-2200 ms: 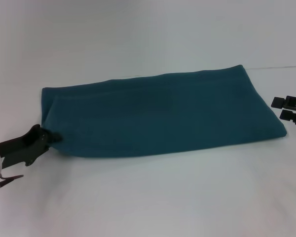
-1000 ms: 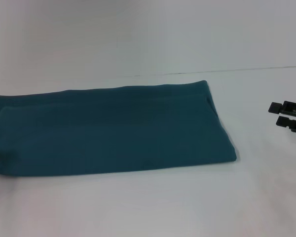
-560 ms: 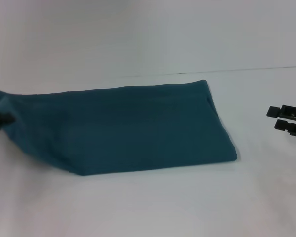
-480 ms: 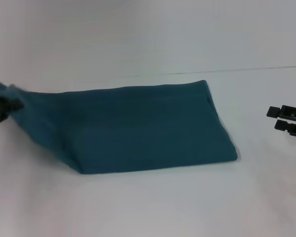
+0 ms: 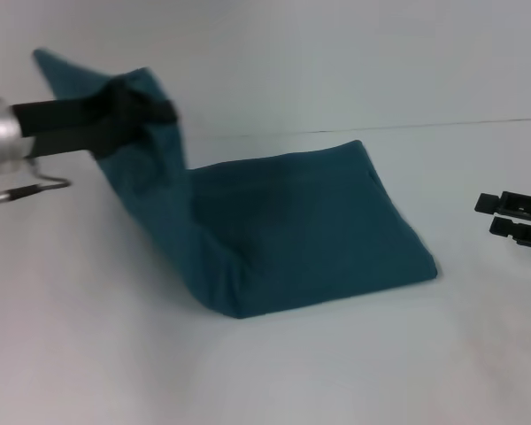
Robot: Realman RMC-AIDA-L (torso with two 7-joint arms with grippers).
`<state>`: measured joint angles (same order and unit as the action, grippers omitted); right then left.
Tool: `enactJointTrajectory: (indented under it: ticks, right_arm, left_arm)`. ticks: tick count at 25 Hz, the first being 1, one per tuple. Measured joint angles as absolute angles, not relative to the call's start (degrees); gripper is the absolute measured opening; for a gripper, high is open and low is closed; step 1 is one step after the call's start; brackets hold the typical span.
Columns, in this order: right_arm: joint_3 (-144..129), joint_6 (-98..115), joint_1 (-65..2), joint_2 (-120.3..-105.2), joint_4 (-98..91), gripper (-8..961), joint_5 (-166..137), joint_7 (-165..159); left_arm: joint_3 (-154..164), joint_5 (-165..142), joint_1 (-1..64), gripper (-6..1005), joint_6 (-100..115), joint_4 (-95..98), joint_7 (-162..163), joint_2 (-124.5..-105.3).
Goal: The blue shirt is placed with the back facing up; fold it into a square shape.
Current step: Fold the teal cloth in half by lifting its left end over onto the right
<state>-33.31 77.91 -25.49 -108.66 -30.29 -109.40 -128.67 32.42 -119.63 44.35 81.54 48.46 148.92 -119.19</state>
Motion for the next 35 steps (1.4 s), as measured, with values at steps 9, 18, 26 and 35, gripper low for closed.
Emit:
enactJointTrajectory:
  ticks: [9,18,26,35]
  right_arm:
    - [-33.3,77.6,-25.5,-108.92,-30.2,699,-110.3,-128.6]
    - [-33.3,77.6,-25.6,-108.95,-29.5,699,-110.7,-128.6]
    - [-33.3,77.6,-25.3,-109.00,-29.4,698,-110.8,-128.6]
    - [-33.3,77.3,-25.3,-108.89,-28.9,698,-110.8,-128.5]
  left_arm:
    - [40.4,-116.0,49.5,95,77.8,45.7,146.7,-123.03]
    - [51.4,-109.6,55.3,107,62.6,30.3,139.8,-124.18]
    - [52.1,-104.9,56.5,117,59.7,27.9,135.9,-124.44]
    - [57.1,-104.2,57.9,130,55.9,27.2,136.2,-124.60]
